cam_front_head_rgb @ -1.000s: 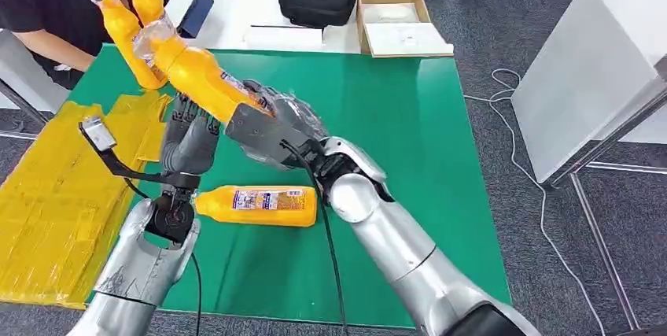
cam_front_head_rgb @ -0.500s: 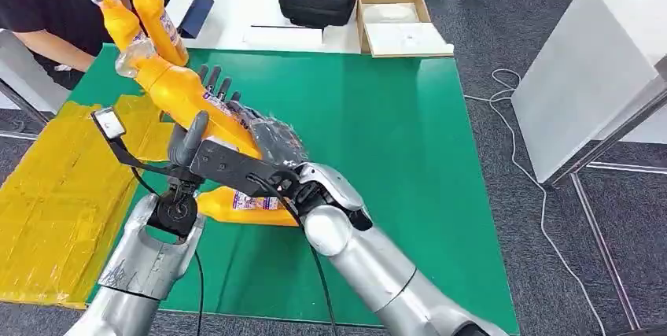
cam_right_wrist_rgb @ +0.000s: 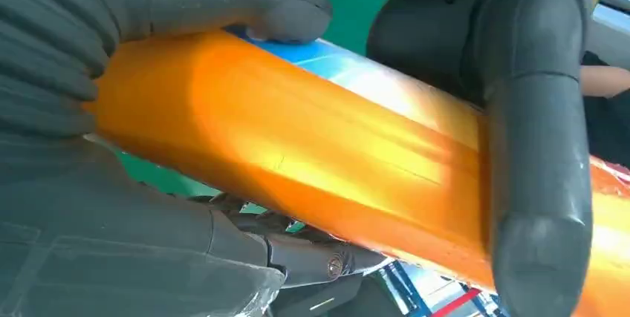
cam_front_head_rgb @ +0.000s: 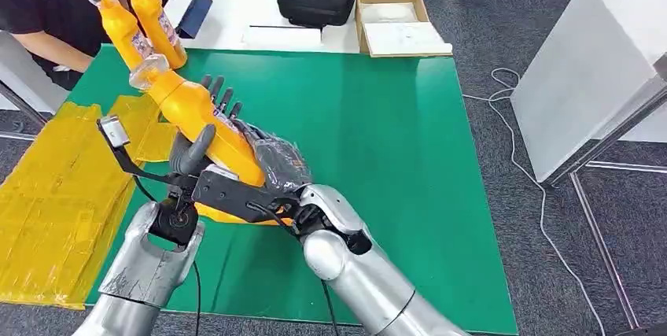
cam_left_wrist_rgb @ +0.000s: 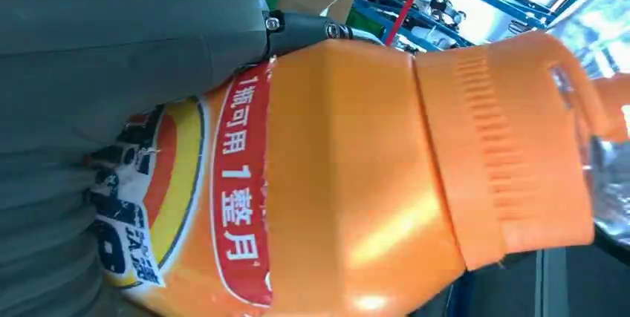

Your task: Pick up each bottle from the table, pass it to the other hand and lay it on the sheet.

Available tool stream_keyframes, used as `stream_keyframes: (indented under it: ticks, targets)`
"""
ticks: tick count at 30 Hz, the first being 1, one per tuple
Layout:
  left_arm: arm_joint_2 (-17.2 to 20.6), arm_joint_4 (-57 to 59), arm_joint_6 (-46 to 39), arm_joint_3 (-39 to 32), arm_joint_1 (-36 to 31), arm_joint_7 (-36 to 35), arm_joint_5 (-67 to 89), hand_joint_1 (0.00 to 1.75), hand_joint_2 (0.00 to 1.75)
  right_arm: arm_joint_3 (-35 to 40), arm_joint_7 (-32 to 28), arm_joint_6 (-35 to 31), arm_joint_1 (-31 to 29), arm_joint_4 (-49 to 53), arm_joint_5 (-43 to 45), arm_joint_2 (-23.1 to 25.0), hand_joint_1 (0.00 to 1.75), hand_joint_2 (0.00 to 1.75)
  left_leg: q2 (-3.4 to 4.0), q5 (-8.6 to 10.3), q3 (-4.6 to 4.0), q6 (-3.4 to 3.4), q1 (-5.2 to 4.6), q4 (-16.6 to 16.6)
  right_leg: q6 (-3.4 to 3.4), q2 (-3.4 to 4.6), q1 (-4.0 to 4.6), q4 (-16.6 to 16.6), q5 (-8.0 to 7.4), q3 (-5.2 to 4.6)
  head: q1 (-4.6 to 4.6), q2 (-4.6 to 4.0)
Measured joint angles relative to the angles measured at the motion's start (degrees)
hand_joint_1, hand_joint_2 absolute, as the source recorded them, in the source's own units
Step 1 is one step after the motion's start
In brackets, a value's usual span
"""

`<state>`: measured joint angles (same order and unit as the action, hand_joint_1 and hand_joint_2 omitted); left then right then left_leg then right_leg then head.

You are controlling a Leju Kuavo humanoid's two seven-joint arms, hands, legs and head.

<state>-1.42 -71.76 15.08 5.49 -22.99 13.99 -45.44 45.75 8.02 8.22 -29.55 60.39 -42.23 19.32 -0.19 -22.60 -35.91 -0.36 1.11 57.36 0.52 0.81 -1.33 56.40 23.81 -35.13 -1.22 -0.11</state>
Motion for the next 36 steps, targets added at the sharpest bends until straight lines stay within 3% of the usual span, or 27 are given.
stream_keyframes:
  ticks: [36]
  targets:
    - [-0.02, 4.07, 3.63, -2.1, 0.25, -1.11, -0.68, 1.75, 1.75, -1.57, -1.2, -0.48, -0.39, -6.45, -1.18, 1.16, 1.75, 1.75, 0.01, 0.0, -0.01, 0.0, -0.01, 0.01, 0.0, 0.01, -0.01, 0.0, 0.0, -0.02, -0.04, 0.0]
